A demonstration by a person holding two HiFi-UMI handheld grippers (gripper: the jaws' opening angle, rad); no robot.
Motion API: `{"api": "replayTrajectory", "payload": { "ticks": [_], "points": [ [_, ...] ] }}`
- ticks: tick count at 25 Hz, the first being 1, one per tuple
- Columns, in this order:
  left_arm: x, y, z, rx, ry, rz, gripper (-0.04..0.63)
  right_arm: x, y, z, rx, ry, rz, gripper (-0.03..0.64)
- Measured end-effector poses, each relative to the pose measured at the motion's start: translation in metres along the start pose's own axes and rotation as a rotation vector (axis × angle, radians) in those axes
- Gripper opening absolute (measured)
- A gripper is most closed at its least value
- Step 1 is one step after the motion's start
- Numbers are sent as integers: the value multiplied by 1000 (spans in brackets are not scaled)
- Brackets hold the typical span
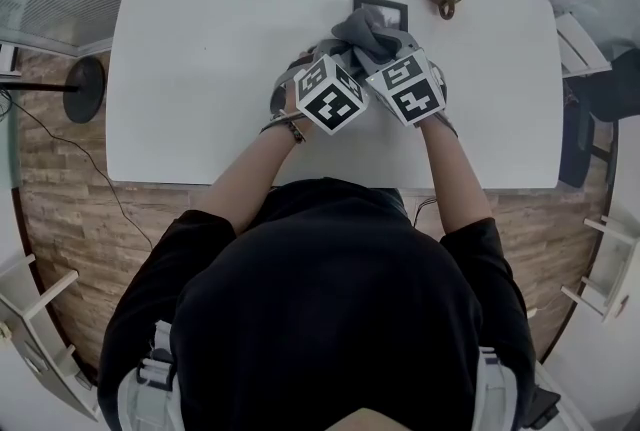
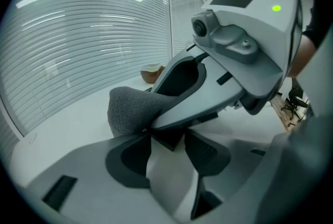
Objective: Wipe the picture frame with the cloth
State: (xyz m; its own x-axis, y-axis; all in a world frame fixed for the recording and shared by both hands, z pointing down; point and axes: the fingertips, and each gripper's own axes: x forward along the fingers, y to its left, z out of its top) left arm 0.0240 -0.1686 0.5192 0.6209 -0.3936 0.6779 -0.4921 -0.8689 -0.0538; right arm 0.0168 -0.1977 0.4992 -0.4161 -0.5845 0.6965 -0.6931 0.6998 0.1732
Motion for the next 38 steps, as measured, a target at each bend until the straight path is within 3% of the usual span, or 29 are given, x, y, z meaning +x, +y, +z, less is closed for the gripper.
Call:
{"api": "replayTrajectory", "payload": {
  "ticks": [25,38],
  "points": [
    [-1,1,0,2,0,2,215,-11,9,-6,77,58,95,120],
    [-1,-1,-1,13,-8,15,215,-29,17,-8,128,3,113,120]
  ]
}}
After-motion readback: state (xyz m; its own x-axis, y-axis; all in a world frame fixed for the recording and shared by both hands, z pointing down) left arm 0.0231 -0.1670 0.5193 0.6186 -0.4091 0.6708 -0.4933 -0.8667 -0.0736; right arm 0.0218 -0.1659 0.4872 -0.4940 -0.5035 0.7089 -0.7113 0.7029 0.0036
